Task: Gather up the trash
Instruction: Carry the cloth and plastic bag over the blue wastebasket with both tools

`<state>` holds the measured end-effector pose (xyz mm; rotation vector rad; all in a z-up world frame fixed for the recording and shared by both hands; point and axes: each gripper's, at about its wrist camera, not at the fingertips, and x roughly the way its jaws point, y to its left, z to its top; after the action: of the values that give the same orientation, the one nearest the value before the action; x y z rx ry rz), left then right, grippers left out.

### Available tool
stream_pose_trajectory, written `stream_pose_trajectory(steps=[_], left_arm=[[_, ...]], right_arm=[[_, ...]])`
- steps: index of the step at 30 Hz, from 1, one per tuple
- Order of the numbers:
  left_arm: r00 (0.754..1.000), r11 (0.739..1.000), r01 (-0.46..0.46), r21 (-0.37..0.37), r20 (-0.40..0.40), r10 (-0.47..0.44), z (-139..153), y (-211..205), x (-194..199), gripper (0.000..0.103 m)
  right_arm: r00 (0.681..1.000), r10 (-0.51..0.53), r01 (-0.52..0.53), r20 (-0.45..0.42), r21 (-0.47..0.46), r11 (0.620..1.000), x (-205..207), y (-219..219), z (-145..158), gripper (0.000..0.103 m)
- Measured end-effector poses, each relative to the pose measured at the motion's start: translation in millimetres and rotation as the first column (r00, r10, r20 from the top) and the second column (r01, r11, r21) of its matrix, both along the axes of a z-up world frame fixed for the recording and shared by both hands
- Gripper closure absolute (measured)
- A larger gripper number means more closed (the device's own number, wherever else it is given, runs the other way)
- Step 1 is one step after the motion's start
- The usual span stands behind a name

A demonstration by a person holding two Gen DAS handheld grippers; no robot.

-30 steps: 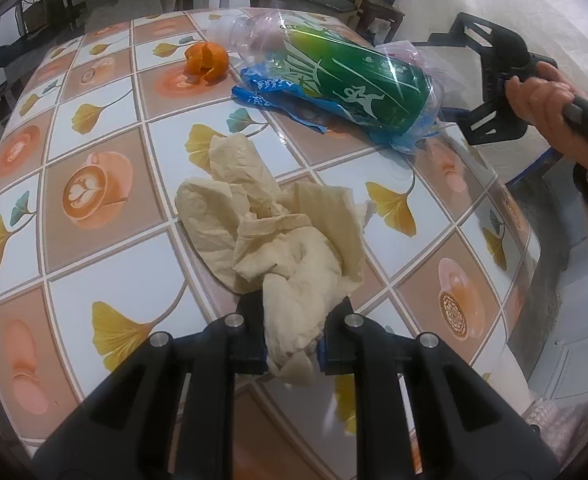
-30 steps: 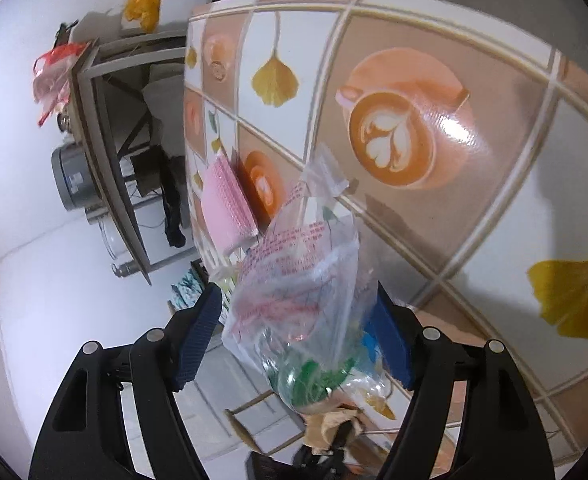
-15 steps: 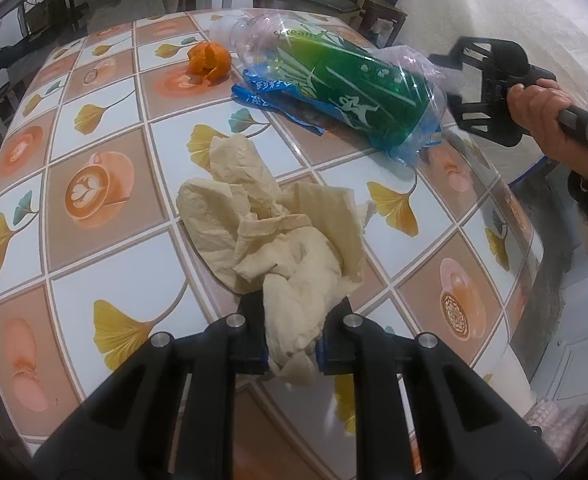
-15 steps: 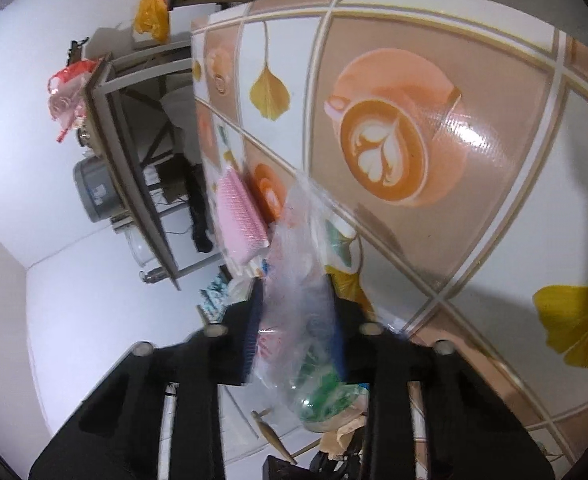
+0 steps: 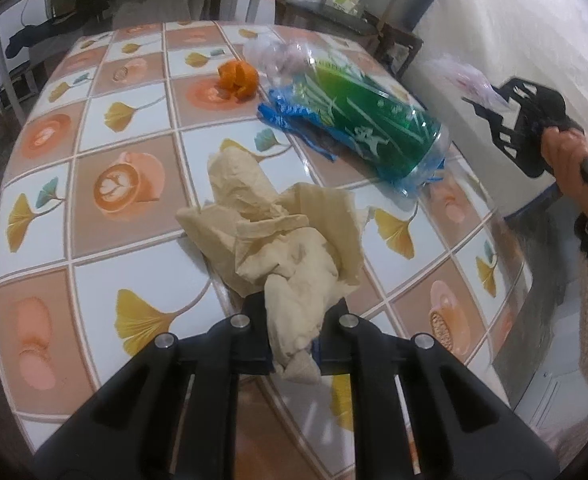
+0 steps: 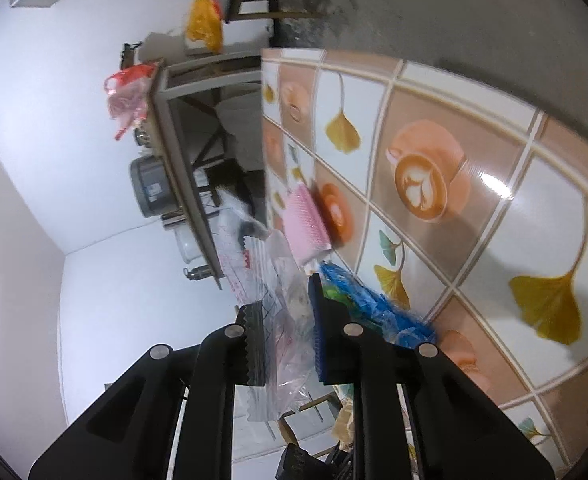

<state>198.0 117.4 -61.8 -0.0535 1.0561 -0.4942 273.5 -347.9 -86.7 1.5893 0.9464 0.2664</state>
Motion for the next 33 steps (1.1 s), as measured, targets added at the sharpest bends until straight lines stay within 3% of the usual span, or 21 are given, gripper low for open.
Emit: stream_pose_trajectory(steps=[9,14,19,22,27,33], left_arm=[[0.997,0.999,0.036,-0.006,0.072,-0.035,40,-24,-20,0.092],[0.988,0.994,0.107,-0.017,0.117,-0.104,65,-59,-30,0.092],[0.964,0.972,0.224,-0.074,0.167,-0.209,89,-116,-35,0.092],[0.937,0.944,0.318,-0.085,0.179,-0.299,99,-165,-34,0.092],[0.867,0.875,0.480,-0.062,0.185,-0.463,110,-262,-36,0.092],[0.778,0.779,0.626,-0.038,0.094,-0.621,88,-390,-45,0.092]], right_arm=[[0.996,-0.013,0.016,0.088,-0.038,0.999,-58,-53,26,0.087],[0.991,-0.047,0.055,0.123,-0.064,0.996,-100,-87,39,0.087],[0.977,-0.154,0.169,0.145,-0.100,0.981,-163,-145,47,0.087],[0.956,-0.248,0.268,0.157,-0.125,0.955,-208,-186,49,0.087],[0.904,-0.398,0.421,0.154,-0.172,0.891,-280,-247,42,0.087],[0.853,-0.516,0.513,0.075,-0.295,0.806,-347,-297,9,0.087]])
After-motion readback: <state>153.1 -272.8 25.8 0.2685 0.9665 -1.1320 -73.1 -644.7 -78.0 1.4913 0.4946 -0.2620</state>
